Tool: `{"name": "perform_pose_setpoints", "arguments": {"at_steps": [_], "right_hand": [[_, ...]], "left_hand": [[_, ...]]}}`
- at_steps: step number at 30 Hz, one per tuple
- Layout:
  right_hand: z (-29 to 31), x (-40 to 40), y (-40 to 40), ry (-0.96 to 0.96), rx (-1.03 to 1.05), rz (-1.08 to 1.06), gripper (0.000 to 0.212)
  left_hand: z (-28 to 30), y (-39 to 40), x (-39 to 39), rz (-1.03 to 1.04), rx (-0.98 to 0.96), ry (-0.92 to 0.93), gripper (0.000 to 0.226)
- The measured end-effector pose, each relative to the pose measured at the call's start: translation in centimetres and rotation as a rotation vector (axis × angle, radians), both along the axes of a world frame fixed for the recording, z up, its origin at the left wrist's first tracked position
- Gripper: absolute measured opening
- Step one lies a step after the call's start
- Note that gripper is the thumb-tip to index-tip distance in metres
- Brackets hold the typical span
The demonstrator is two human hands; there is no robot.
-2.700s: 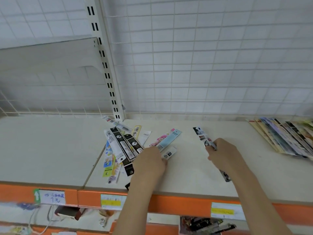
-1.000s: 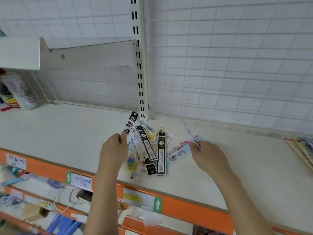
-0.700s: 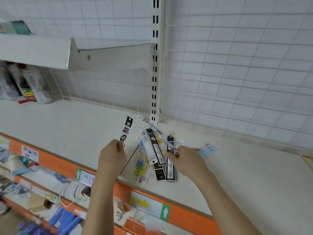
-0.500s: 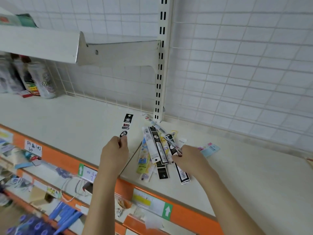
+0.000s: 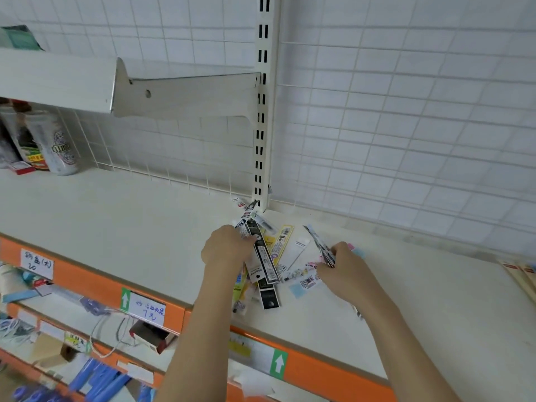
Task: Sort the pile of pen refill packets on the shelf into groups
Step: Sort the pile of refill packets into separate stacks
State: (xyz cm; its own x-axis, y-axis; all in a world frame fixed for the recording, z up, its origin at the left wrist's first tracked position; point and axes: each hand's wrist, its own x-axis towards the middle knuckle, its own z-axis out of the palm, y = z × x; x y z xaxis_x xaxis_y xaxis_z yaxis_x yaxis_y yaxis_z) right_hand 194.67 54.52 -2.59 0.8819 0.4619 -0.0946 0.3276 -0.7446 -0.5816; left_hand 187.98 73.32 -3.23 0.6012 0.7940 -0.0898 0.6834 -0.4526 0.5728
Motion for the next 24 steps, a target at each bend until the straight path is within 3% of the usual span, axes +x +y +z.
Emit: {"name": "perform_pose_setpoints", "arguments": {"at_steps": [4, 8, 12, 16, 24], "right_hand": [[-0.3, -0.1, -0.1, 0.005, -0.017, 0.019, 0.013], [-0.5, 0.0, -0.1, -0.027, -0.045, 0.042, 0.030], [-0.6, 0.2, 0.0, -0.042, -0.047, 0.046, 0.036], [-0.7, 0.1, 0.4, -0.023, -0.037, 0.050, 0.038], [-1.0, 0.1, 1.5, 0.000, -0.020, 0.056, 0.032]], "left_hand": [[-0.1, 0.1, 0.9, 0.002, -0.045, 0.037, 0.036], [-0.5, 0.9, 1.1, 0.000, -0.146, -0.061, 0.032], [0.8, 1.0, -0.2, 0.007, -0.279, -0.272, 0.037], [2.6, 0.5, -2.3, 0.028, -0.395, -0.475, 0.017], [4.2, -0.1, -5.1, 0.100, -0.420, -0.746, 0.021]]}}
